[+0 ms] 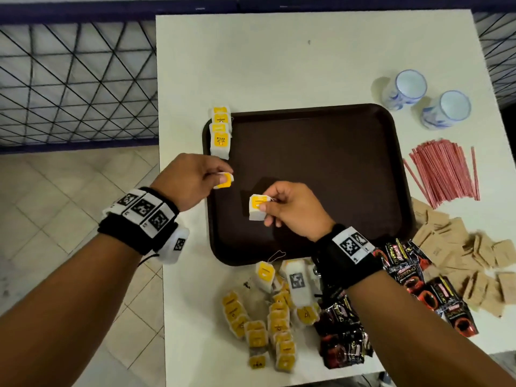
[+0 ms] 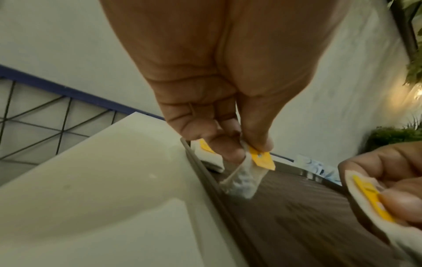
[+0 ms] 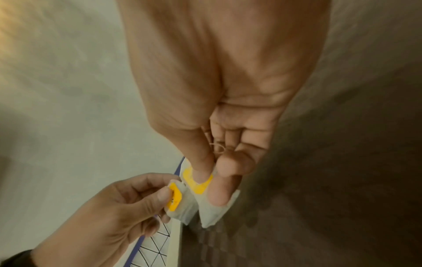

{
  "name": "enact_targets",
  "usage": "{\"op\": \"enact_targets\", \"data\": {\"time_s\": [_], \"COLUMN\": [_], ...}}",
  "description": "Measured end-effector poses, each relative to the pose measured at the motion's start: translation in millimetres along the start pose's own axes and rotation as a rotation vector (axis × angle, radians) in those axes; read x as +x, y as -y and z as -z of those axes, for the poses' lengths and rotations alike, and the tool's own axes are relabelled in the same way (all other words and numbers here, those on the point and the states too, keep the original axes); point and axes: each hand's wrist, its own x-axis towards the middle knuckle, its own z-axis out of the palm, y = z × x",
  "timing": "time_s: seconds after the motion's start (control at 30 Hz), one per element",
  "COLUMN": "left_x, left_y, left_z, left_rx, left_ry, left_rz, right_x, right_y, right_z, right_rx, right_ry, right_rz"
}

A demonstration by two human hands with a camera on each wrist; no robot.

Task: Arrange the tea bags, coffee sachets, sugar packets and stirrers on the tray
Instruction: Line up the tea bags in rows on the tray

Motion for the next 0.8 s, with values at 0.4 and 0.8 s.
{"op": "enact_targets", "data": {"time_s": [0.4, 0.8], "left_x": [55.5, 58.5], "left_y": [16.1, 26.7], "left_z": [16.2, 12.0], "left_rx": [0.093, 0.076], "left_ry": [-0.06, -0.169], "left_rz": [-0.004, -0.048], "right_x": [67.6, 95.3], "right_y": [34.7, 45.8], "right_z": [-26.5, -46.8], "right_rx": [-0.056, -0.165], "right_ry": [-0.015, -0.131], "right_rz": [0.02, 0.0]}}
